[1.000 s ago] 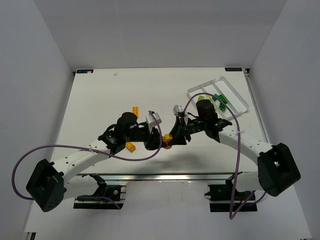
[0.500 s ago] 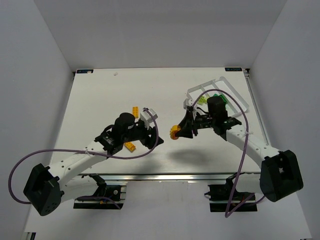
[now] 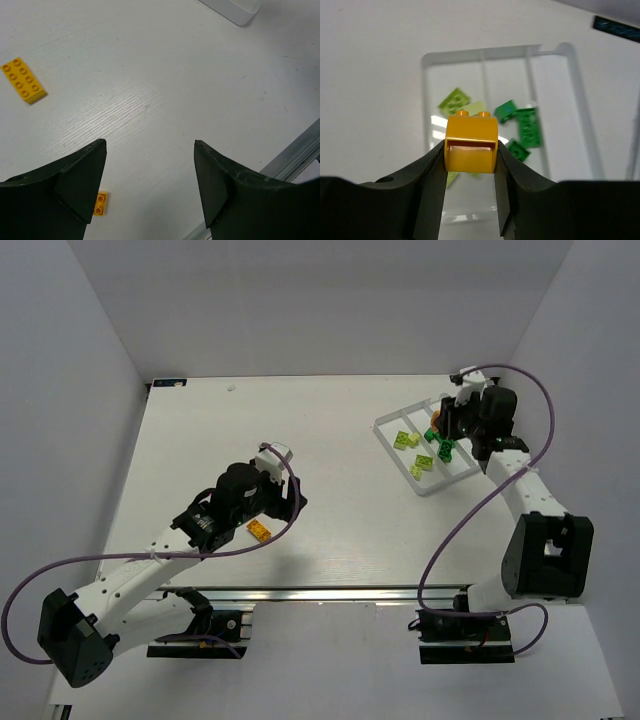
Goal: Sort the legos into containers by color
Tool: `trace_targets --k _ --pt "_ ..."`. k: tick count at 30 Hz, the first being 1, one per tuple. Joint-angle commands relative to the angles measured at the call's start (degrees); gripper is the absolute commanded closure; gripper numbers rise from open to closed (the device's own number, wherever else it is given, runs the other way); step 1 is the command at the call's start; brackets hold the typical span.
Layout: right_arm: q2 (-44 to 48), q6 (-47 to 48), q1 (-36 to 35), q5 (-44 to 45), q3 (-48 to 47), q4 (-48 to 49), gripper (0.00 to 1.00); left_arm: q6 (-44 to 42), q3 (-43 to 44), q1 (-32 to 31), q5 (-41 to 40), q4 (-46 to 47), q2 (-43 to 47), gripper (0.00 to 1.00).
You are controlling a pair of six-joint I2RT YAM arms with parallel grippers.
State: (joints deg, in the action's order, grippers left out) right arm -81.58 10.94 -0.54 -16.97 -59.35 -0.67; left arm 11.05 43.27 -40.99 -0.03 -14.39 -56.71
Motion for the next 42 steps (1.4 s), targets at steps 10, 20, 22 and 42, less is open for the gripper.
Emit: trace_targets --k 10,20,22,42 --pt "-23.3 2.2 5.6 15.9 -23.0 -3.1 1.00 0.2 2.1 0.7 -3.9 -2.3 2.8 0.15" --pt "-32.4 4.6 8.2 14.4 -29.5 -4.7 0.89 -0.9 1.8 0.7 -4.2 -2.3 2.7 0.13" --pt "-34.0 4.8 8.6 14.1 -30.5 -5.2 0.80 -1.1 1.6 0.7 -4.2 -2.1 2.5 0.12" --pt "-1.6 4.0 9.0 -13.0 -5.9 3.9 0.53 4.1 1.2 0.7 -10.6 -2.7 -1.2 0.73"
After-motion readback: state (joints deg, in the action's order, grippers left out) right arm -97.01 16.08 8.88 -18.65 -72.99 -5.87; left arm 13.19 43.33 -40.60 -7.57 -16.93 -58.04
